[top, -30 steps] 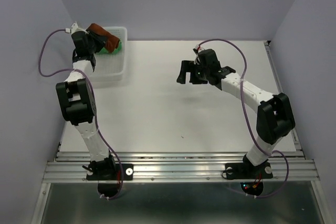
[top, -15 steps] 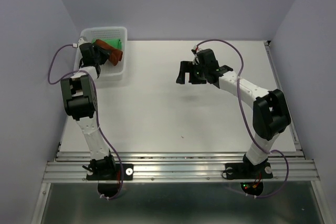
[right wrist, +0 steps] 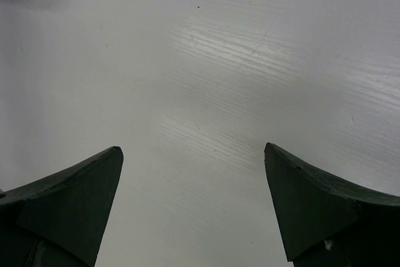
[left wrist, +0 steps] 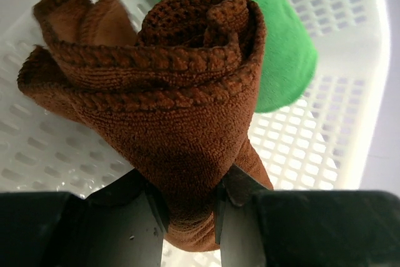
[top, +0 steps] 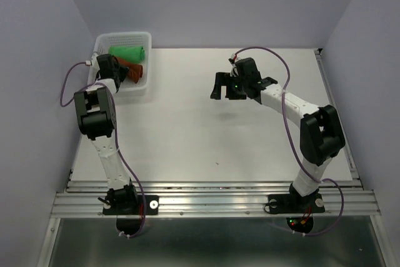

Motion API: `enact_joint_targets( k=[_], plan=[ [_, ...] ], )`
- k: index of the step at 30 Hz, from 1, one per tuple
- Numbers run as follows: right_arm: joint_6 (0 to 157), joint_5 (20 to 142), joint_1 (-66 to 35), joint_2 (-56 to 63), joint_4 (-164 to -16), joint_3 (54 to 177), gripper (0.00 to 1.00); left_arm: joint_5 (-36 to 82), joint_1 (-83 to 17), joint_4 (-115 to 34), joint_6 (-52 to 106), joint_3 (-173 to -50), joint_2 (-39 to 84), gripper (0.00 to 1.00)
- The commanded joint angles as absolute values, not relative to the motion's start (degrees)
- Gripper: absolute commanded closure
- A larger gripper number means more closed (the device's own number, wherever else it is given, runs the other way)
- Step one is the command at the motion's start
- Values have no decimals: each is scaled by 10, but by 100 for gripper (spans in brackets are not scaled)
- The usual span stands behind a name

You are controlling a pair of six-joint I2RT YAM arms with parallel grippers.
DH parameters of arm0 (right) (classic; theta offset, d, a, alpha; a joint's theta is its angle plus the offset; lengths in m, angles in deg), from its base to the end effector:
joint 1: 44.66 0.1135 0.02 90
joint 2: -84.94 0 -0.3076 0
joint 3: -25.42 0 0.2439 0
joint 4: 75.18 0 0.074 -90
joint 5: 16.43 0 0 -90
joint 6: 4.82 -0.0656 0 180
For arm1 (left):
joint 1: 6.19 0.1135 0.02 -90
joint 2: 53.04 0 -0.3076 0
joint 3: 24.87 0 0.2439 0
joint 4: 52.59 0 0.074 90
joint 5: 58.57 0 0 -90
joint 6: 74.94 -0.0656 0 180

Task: Roll the towels
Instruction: Place the rolled towel into the container

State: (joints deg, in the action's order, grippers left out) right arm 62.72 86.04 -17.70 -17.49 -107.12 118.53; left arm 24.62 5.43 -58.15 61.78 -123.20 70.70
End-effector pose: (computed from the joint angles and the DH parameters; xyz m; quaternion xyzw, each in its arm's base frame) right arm 0.3774 0.2079 0.2833 -0.0803 0.9031 0.2613 0.3313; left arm 0.5325 0.1016 0.2174 -0.3684 0.7300 -0.2193 0.5323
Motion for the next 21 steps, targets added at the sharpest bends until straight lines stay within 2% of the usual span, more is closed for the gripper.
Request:
enact_joint_targets(
  k=[1, 3, 4, 6, 7, 10, 21],
  plan=[
    [636, 865, -182, -185, -1066, 1214, 0, 279, 60, -505, 626, -1311, 732, 98],
    [636, 869, -182, -188, -1067, 1216, 0, 279, 61, -484, 629, -1329, 740, 97],
    [635, 871, -182, -191, -1068, 1217, 0, 278, 60, -480, 632, -1328, 742, 88],
    [635, 875, -187, -192, -1069, 1217, 0, 279, 61, -484, 637, -1318, 739, 79],
    [635, 875, -187, -193, -1069, 1217, 0, 280, 60, -480, 638, -1317, 736, 69],
    [636, 875, -187, -193, -1070, 1215, 0, 274, 60, -465, 634, -1324, 740, 54],
    [634, 882, -187, -187, -1070, 1210, 0, 272, 60, -378, 635, -1355, 722, 35]
  ],
)
